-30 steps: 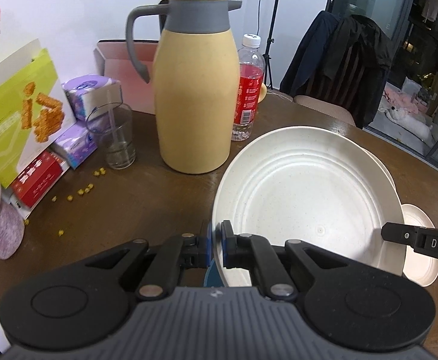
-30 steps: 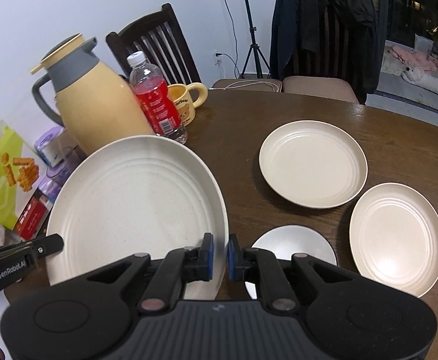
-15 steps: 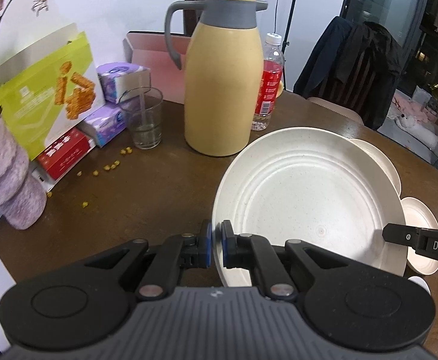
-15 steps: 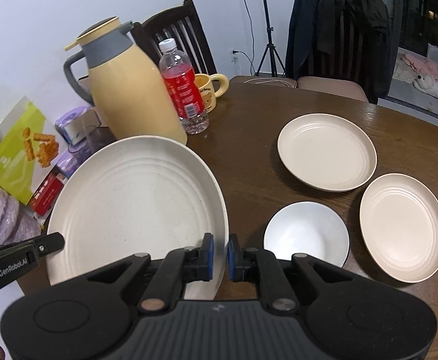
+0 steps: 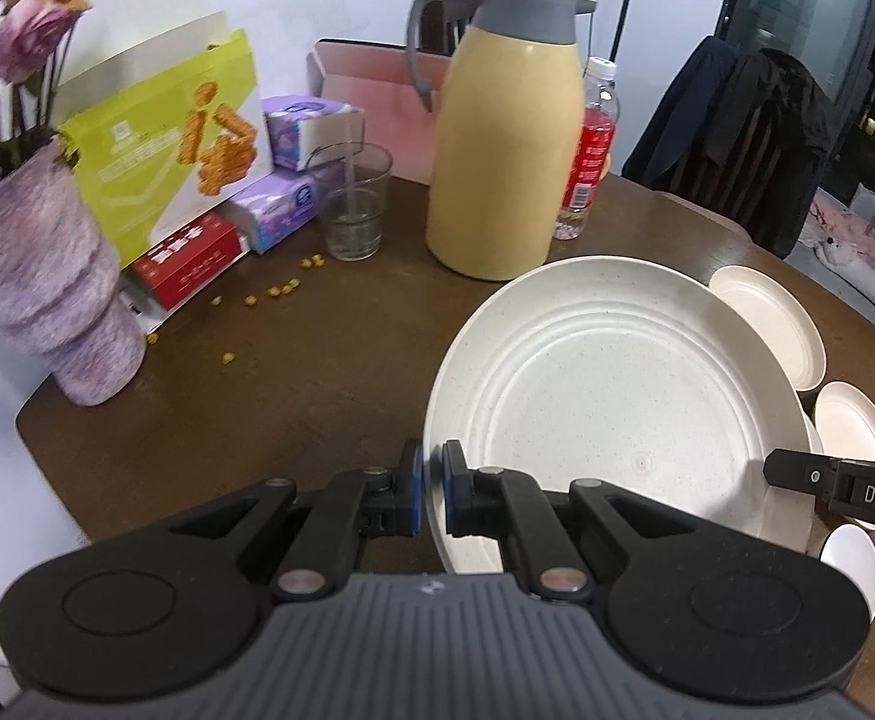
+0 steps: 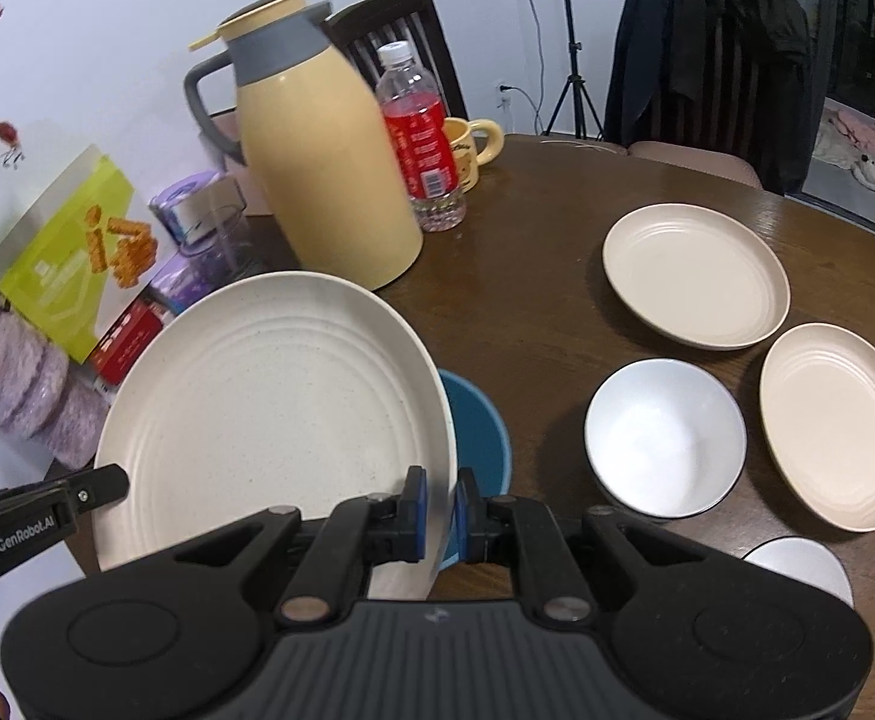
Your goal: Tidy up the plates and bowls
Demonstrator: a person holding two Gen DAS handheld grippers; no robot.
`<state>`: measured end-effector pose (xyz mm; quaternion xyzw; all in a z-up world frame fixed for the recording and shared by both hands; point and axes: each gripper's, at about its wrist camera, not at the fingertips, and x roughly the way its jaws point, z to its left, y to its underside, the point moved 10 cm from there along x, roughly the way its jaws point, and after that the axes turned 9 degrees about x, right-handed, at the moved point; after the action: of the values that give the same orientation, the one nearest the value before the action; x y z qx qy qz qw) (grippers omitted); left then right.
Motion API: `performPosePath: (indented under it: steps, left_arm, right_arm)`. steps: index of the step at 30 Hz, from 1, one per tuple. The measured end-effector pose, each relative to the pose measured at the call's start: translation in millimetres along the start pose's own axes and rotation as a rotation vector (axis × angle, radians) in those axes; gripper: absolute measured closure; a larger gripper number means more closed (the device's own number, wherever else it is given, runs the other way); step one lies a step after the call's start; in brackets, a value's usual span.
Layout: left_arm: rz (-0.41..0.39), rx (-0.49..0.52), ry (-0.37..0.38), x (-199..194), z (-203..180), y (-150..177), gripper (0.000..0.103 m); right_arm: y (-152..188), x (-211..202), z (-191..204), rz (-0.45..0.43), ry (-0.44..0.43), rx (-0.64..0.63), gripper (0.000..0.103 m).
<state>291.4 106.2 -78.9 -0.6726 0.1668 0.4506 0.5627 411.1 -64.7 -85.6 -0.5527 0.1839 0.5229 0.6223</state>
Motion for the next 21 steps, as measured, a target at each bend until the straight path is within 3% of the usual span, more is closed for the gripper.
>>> performPosePath:
  steps: [21]
  left_arm:
    - [0.048,-0.041,-0.012,-10,35,56,0.096]
  right_arm:
    - [56,2,28,0.04,-0.034,-0.059,0.094]
